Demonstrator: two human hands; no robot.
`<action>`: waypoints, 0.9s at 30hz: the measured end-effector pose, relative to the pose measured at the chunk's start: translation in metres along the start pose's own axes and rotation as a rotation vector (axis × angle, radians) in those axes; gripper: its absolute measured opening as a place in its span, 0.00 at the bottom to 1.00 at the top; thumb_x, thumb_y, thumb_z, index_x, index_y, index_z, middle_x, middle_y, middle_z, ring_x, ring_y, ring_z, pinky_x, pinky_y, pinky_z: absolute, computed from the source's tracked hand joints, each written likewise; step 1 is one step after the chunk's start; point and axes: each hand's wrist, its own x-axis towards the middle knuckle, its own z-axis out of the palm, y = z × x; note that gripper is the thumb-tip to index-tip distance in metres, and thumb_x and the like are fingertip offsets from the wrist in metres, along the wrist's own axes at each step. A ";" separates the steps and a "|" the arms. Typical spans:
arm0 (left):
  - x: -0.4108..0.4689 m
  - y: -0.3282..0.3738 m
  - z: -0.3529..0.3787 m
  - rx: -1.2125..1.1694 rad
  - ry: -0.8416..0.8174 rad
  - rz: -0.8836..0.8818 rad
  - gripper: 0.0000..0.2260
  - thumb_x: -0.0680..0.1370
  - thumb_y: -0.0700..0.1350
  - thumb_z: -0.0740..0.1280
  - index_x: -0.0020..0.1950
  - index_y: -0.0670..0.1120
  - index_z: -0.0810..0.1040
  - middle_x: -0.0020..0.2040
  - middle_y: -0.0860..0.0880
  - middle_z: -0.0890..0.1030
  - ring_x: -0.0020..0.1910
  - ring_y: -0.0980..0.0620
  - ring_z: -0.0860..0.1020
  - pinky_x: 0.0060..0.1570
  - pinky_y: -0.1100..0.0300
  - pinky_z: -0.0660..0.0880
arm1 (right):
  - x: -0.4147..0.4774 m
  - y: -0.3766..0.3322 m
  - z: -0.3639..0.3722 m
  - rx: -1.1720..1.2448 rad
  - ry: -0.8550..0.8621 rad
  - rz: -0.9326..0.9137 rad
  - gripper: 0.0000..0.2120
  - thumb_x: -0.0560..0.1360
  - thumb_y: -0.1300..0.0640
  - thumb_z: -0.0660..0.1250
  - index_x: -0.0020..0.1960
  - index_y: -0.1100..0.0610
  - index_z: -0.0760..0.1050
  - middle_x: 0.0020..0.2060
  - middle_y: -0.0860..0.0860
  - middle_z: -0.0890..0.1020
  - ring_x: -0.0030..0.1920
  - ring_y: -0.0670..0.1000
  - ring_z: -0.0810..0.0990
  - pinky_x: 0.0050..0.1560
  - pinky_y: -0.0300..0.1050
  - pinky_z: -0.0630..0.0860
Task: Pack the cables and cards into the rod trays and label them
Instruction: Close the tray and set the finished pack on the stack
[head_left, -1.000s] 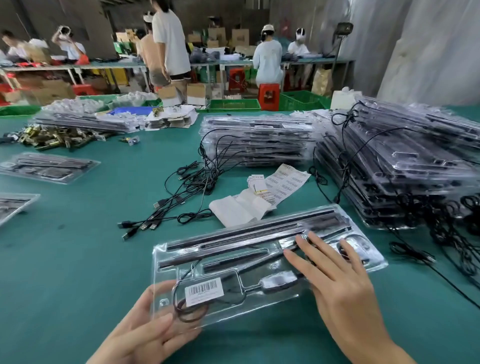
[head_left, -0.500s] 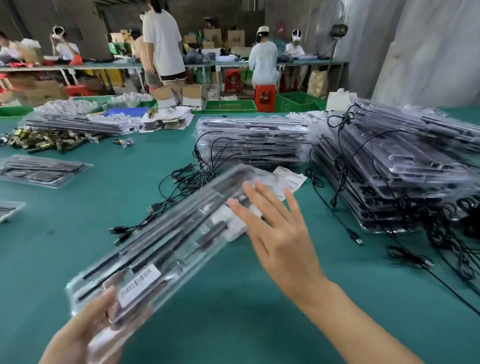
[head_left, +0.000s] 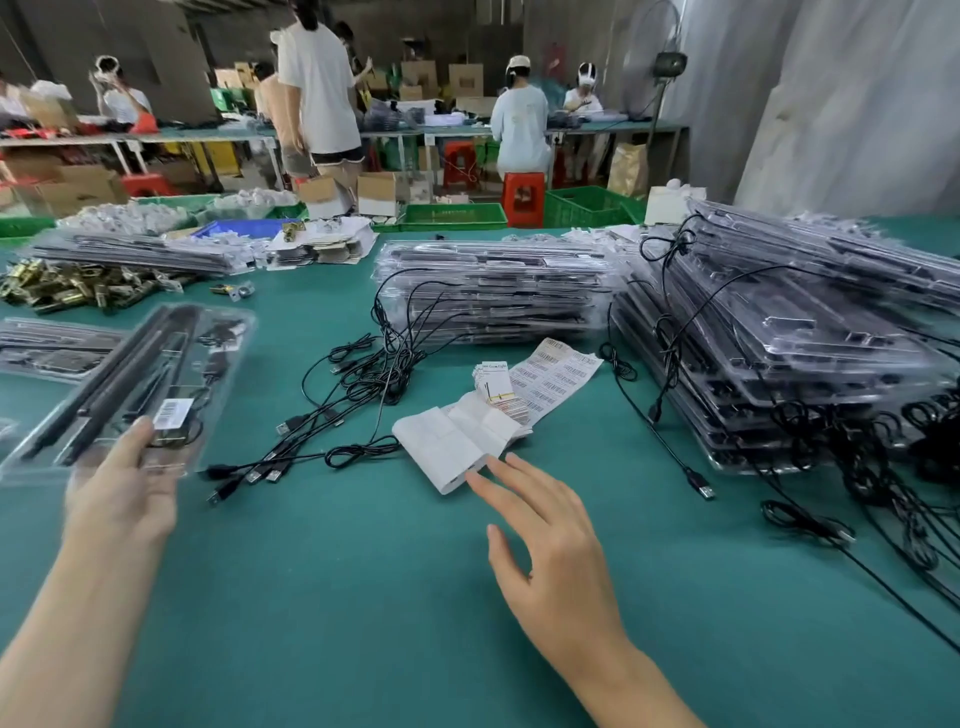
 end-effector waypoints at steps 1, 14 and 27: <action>-0.008 -0.017 0.015 -0.034 -0.160 0.029 0.22 0.82 0.38 0.66 0.75 0.38 0.67 0.63 0.41 0.80 0.57 0.49 0.84 0.47 0.52 0.84 | -0.002 0.002 0.000 0.020 -0.007 0.019 0.27 0.75 0.65 0.72 0.71 0.47 0.76 0.70 0.41 0.75 0.74 0.42 0.67 0.74 0.40 0.62; 0.031 -0.019 0.041 0.404 -0.116 -0.250 0.22 0.82 0.58 0.65 0.63 0.40 0.73 0.62 0.39 0.79 0.62 0.45 0.79 0.60 0.53 0.76 | -0.001 0.005 -0.001 0.137 -0.033 0.151 0.19 0.77 0.52 0.68 0.67 0.43 0.77 0.63 0.35 0.77 0.68 0.42 0.73 0.68 0.35 0.66; -0.044 -0.073 0.028 1.808 -0.541 0.481 0.39 0.75 0.76 0.56 0.81 0.58 0.62 0.82 0.55 0.61 0.81 0.48 0.57 0.78 0.39 0.47 | -0.002 0.002 -0.004 0.193 -0.057 0.210 0.15 0.77 0.48 0.66 0.64 0.40 0.76 0.58 0.33 0.76 0.64 0.44 0.75 0.47 0.40 0.73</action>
